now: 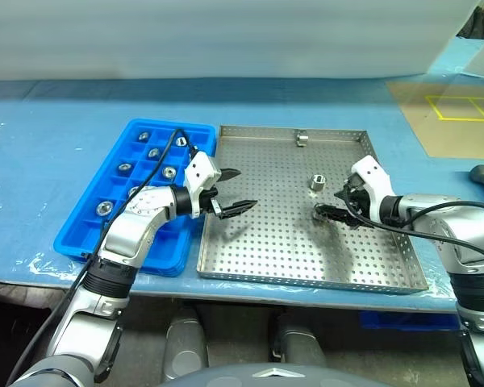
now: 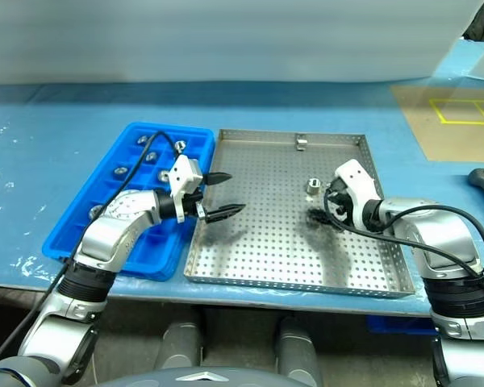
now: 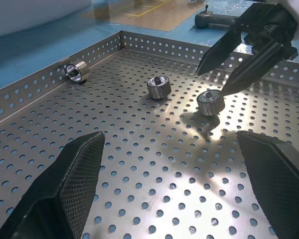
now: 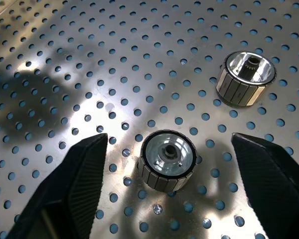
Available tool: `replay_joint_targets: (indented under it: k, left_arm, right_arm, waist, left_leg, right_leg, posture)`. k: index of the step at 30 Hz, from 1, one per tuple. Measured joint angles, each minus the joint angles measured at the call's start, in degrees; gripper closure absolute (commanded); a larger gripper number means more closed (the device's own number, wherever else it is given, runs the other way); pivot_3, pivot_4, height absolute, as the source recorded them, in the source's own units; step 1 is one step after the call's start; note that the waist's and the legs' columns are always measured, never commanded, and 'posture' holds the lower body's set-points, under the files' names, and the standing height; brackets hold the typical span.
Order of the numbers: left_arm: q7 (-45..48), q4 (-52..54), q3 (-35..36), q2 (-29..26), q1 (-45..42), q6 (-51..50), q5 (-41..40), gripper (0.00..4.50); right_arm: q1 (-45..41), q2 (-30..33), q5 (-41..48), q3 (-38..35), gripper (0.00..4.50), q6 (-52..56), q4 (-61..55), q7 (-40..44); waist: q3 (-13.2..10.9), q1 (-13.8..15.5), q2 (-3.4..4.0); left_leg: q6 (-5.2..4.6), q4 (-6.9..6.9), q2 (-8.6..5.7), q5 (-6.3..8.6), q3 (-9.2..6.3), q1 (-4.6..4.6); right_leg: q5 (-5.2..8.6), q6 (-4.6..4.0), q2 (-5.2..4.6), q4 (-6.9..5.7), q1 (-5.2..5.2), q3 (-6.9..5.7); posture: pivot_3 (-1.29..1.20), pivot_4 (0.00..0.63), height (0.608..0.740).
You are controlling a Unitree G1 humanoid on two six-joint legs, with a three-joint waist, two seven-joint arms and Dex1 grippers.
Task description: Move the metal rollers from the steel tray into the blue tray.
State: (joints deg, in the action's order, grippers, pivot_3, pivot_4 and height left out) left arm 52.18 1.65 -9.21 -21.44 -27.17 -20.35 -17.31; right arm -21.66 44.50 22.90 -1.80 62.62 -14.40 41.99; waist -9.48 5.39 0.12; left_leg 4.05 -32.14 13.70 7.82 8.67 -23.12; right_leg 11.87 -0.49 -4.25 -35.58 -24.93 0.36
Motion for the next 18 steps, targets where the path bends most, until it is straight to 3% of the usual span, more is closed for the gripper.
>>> replay_joint_targets:
  k: [18]
  left_arm:
    - [1.92, 3.98, 0.05, -1.97, 0.98, -4.32, -3.87, 0.0]
  right_arm:
    - [0.57, -3.84, 1.84, 1.42, 0.03, 2.33, 2.52, -2.77]
  waist:
    - [0.0, 0.01, 0.01]
  left_leg:
    - [0.01, 0.01, 0.0, -0.01, 0.0, 0.0]
  right_leg:
    - [0.0, 0.0, 0.0, 0.0, 0.0, -0.01]
  posture:
    - [-0.03, 0.15, 0.74]
